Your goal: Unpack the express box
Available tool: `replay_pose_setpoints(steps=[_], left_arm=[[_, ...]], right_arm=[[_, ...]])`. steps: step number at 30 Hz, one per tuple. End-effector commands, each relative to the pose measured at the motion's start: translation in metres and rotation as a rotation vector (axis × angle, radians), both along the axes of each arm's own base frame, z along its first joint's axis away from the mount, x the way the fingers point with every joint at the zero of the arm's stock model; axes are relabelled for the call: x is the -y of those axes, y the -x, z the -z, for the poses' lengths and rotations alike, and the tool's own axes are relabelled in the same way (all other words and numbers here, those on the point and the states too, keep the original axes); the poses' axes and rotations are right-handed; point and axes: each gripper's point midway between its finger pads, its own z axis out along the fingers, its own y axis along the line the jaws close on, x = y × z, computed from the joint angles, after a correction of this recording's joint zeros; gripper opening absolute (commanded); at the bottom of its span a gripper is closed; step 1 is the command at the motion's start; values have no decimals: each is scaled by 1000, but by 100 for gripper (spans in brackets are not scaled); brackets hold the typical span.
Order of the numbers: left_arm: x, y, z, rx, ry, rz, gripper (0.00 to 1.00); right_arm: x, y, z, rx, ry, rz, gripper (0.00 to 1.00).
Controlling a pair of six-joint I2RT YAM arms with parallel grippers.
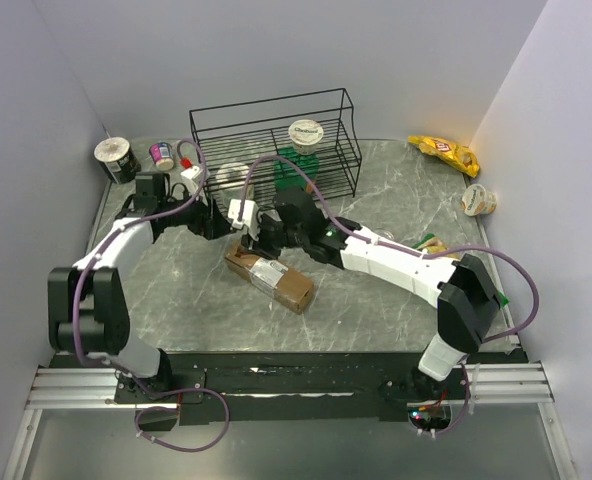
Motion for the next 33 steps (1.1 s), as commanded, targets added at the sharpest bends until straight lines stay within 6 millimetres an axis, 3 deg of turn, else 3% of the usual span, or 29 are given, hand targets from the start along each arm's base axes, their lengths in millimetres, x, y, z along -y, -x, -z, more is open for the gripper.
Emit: replay_pose_setpoints(steps=[1, 9, 20, 33], left_arm=[[4, -6, 21, -44, 12, 4, 85], [12, -5, 40, -89, 18, 13, 84], [17, 5, 84, -227, -32, -15, 79], [12, 9, 99, -284, -54, -60, 74]], right_arm=[[3, 0, -19, 34, -52, 70, 0], [4, 6, -25, 1, -85, 136, 0], [-3, 16, -29, 6, -111, 148, 0], [-9, 13, -18, 19, -96, 168, 0]])
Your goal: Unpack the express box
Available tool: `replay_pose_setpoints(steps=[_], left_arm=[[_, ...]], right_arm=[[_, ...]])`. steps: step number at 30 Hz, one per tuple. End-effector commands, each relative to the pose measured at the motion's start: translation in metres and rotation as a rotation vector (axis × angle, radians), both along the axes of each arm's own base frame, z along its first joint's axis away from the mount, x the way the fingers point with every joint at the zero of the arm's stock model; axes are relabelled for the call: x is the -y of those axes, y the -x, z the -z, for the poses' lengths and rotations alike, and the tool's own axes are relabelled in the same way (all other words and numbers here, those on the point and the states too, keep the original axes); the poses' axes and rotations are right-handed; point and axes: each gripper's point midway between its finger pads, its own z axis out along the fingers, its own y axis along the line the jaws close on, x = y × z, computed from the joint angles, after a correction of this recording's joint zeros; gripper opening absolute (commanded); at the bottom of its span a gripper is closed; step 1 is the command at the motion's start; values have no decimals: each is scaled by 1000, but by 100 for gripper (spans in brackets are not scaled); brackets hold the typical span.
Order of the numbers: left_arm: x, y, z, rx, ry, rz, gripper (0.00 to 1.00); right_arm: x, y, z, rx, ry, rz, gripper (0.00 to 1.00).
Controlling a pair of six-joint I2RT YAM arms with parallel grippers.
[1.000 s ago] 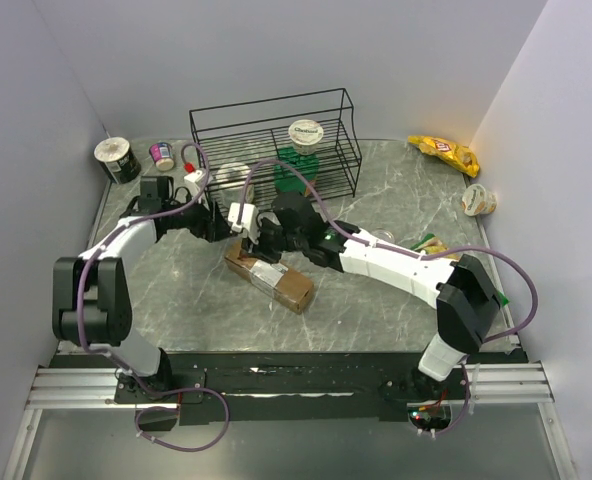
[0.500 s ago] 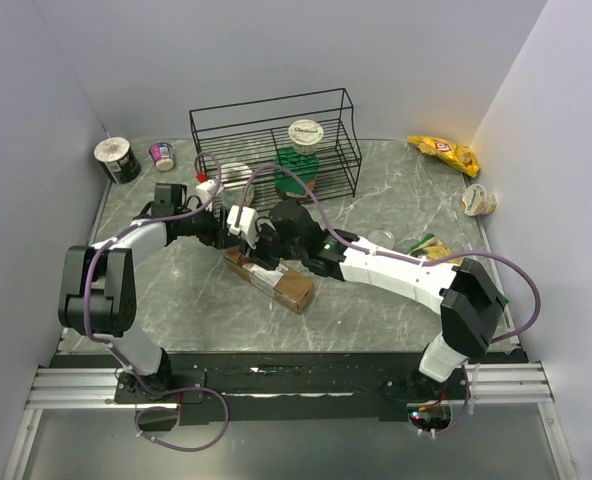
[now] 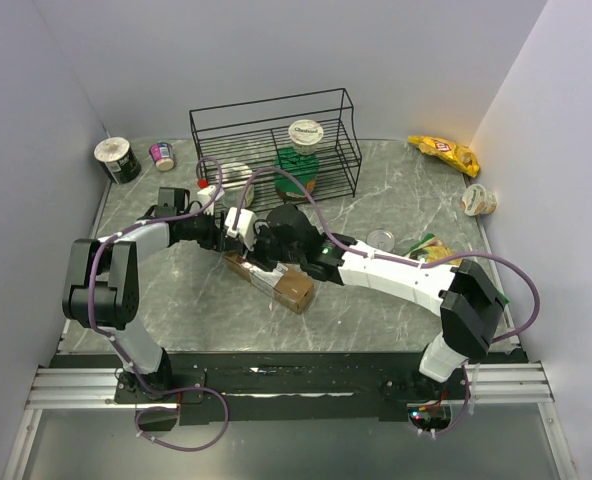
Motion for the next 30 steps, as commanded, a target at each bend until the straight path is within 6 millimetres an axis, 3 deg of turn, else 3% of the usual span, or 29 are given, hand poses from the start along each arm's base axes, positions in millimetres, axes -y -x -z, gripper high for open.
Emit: replay_pose_setpoints(steps=[1, 30], left_arm=[[-3, 1, 8, -14, -27, -22, 74], [-4, 0, 11, -21, -35, -32, 73]], right_arm=[[-8, -2, -32, 53, -90, 11, 0], [-16, -1, -8, 30, -50, 58, 0]])
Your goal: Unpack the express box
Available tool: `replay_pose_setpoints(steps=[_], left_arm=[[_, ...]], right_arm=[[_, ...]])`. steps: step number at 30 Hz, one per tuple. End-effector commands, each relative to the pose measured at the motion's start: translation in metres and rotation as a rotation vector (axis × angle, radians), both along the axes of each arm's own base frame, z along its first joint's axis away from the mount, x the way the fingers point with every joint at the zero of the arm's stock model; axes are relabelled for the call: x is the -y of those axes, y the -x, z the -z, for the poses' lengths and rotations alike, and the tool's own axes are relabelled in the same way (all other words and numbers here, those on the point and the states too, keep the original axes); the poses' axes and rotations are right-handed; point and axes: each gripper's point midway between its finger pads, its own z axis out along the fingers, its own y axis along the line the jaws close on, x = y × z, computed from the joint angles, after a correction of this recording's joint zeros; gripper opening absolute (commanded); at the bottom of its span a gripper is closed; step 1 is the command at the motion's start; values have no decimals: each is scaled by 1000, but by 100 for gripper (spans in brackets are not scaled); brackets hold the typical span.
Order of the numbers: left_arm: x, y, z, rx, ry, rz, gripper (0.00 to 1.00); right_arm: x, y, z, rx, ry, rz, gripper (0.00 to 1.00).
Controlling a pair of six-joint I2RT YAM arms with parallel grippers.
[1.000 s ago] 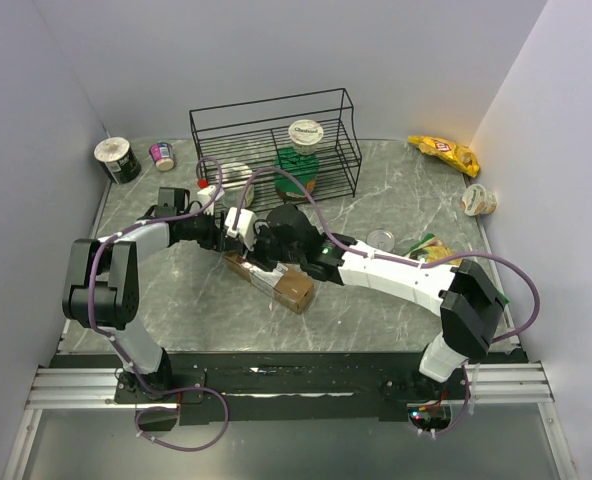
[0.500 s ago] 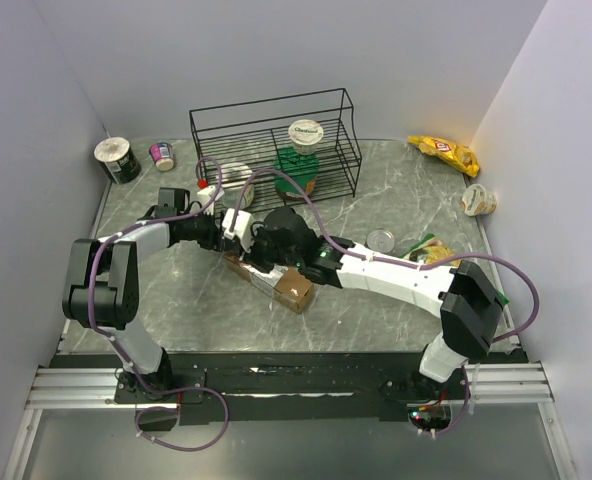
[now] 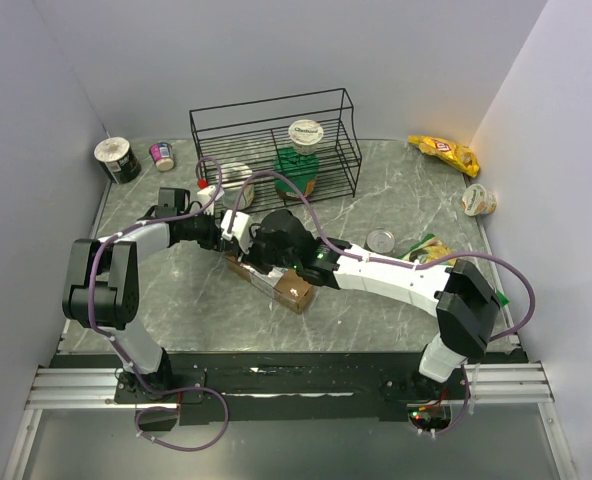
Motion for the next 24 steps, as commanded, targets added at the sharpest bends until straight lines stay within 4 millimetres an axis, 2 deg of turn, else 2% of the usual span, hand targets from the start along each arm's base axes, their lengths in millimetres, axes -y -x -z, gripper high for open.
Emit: replay_pose_setpoints(steps=[1, 15, 24], left_arm=[[-5, 0, 11, -11, -40, -19, 73], [-6, 0, 11, -15, -43, -24, 73], [-7, 0, 11, -9, -54, -28, 73]], right_arm=[[-10, -2, -13, 20, -55, 8, 0], [-13, -10, 2, 23, -13, 36, 0], [9, -3, 0, -29, 53, 79, 0]])
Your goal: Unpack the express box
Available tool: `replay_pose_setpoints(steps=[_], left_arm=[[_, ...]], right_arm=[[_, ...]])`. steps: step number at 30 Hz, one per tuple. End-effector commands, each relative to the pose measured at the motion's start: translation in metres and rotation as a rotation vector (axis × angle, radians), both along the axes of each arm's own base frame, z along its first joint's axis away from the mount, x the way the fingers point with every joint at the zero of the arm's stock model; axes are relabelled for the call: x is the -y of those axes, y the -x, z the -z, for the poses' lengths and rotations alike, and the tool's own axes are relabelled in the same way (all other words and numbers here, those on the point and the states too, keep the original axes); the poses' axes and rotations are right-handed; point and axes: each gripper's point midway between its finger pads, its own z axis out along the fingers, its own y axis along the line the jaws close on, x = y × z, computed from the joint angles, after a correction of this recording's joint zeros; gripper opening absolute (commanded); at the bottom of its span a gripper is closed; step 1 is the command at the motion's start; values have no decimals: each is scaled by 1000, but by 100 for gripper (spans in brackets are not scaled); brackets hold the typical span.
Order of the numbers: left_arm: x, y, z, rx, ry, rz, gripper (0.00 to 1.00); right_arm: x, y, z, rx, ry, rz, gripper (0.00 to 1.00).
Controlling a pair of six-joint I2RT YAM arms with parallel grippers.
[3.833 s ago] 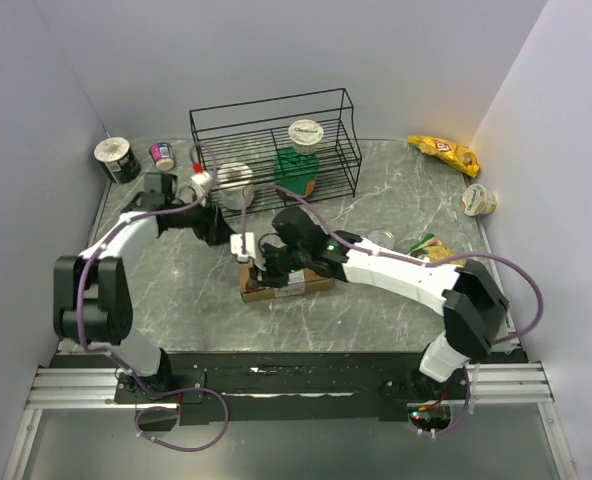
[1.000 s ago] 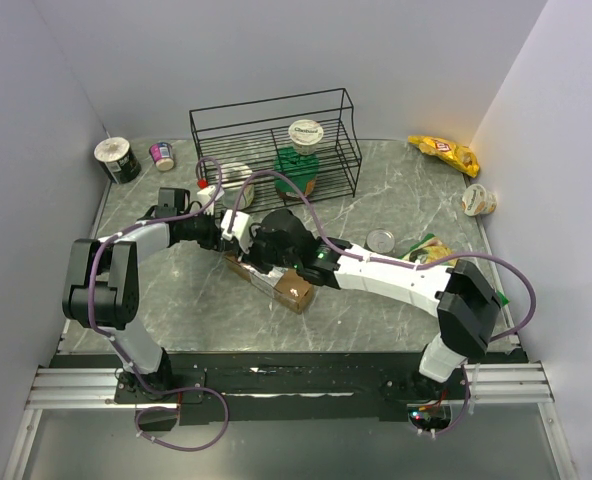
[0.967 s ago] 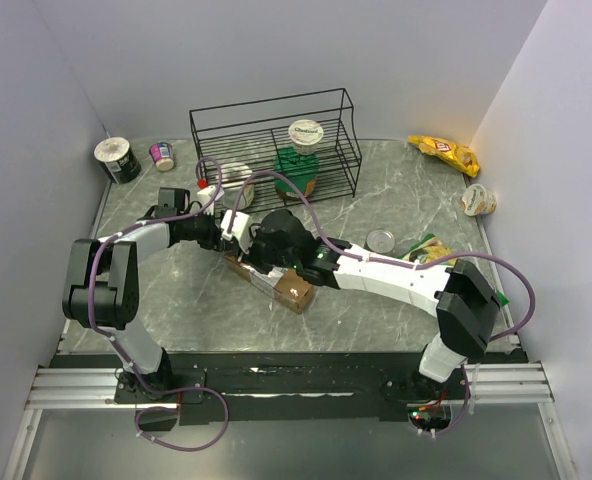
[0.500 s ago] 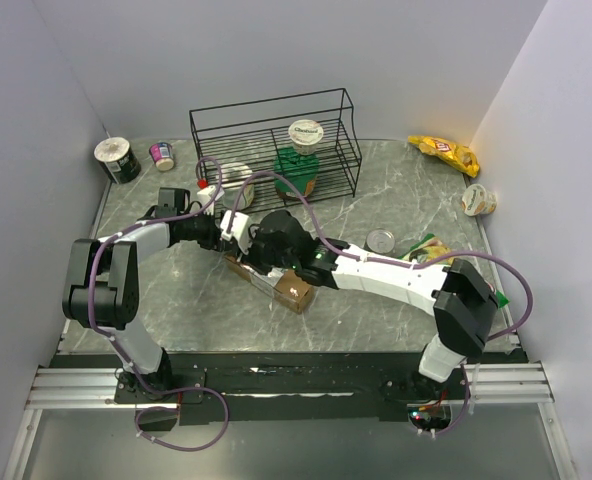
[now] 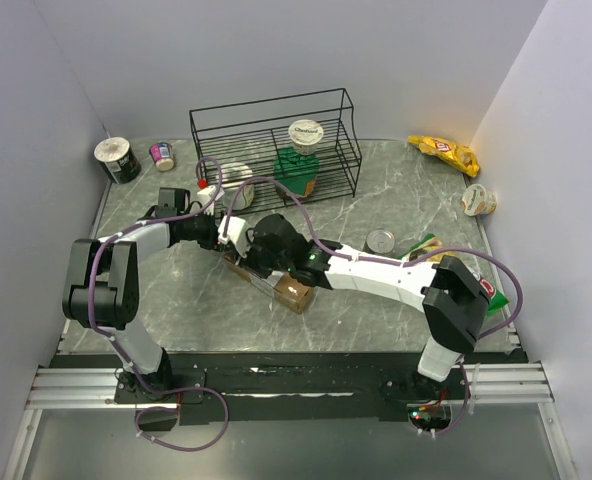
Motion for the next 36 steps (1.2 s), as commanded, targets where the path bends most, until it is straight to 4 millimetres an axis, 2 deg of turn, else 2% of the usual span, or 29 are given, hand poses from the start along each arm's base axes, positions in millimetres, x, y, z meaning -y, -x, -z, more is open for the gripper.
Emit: replay_pose_setpoints(steps=[1, 9, 20, 23, 26, 28, 30, 32, 34, 36], left_arm=[[-7, -1, 11, -7, -54, -28, 72], [-10, -2, 15, -12, -69, -40, 72], [-9, -2, 15, 1, -70, -26, 71], [-8, -2, 13, 2, -61, -19, 72], [0, 1, -8, 56, -1, 37, 77], [11, 10, -36, 128, 89, 131, 80], [17, 16, -50, 161, 131, 178, 82], [23, 22, -55, 144, 167, 223, 82], [26, 22, -48, 124, 156, 260, 81], [29, 32, -35, 50, 157, 283, 80]], right_arm=[[11, 1, -34, 3, -19, 59, 0], [26, 9, -39, -58, 21, 105, 0], [44, 24, -17, -113, 91, 84, 0], [44, 27, -19, -118, 89, 48, 0], [42, 30, -22, -113, 86, 4, 0], [39, 33, -23, -106, 83, -31, 0], [37, 33, -25, -85, 84, -63, 0], [37, 32, -24, -67, 88, -81, 0], [37, 30, -25, -58, 87, -87, 0], [38, 30, -24, -53, 91, -94, 0]])
